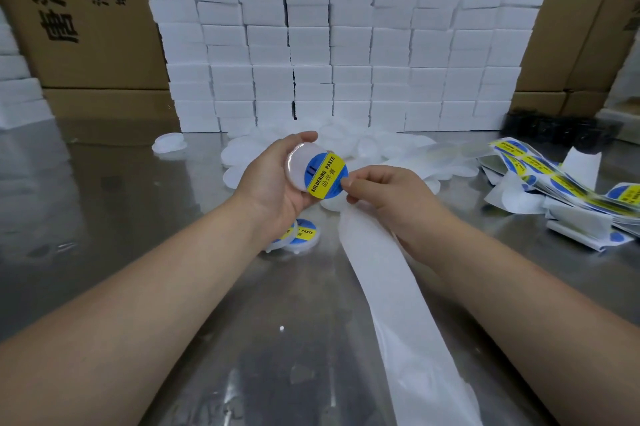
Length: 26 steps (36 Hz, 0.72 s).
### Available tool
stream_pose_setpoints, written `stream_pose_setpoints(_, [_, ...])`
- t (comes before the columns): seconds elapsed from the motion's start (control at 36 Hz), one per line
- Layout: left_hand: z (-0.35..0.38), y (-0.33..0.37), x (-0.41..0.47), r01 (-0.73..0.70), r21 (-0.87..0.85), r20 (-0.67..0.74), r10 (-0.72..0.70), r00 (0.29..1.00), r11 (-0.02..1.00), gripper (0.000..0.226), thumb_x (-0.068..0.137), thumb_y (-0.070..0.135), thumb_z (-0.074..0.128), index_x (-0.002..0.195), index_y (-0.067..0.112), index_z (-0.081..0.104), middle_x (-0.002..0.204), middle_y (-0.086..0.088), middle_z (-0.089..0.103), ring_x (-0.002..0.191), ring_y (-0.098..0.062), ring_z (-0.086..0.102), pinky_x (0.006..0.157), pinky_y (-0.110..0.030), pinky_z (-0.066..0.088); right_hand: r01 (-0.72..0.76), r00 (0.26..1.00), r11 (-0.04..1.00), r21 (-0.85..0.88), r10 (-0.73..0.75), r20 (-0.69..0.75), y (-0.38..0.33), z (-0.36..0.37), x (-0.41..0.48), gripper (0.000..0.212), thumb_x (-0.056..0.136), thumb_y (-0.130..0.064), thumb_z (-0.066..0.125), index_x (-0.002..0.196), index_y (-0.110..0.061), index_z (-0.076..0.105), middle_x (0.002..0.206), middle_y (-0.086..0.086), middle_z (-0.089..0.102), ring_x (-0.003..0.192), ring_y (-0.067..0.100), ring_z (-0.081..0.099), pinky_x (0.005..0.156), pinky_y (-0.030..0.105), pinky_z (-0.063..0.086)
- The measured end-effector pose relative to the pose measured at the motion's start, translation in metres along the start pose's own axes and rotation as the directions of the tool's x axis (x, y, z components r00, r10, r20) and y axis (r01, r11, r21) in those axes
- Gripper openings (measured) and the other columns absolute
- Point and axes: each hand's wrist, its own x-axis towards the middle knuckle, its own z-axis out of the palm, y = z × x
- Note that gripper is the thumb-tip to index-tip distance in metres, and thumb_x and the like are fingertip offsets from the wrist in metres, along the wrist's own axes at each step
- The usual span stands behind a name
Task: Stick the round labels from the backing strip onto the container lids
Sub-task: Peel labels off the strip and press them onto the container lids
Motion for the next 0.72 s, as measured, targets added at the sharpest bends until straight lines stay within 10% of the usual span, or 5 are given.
stream_pose_setpoints(0.72, [-0.007, -0.012, 0.003, -0.139, 0.178, 0.128, 0.117, 0.985, 0.974, 0.024, 0.090, 0.004, 0.052, 0.098, 0.025, 0.061, 0.090, 0.002, 0.073, 0.080, -0.018, 0.070, 0.064, -0.028, 0.056, -0.034, 0.999, 0.999, -0.023, 0.035, 0.018, -0.002, 0.000, -0.001, 0.020, 0.084, -0.020, 0.064, 0.066, -0.027, 0.070, 0.062, -0.007, 0.062, 0.051, -0.003, 0.053, 0.056, 0.015, 0.044])
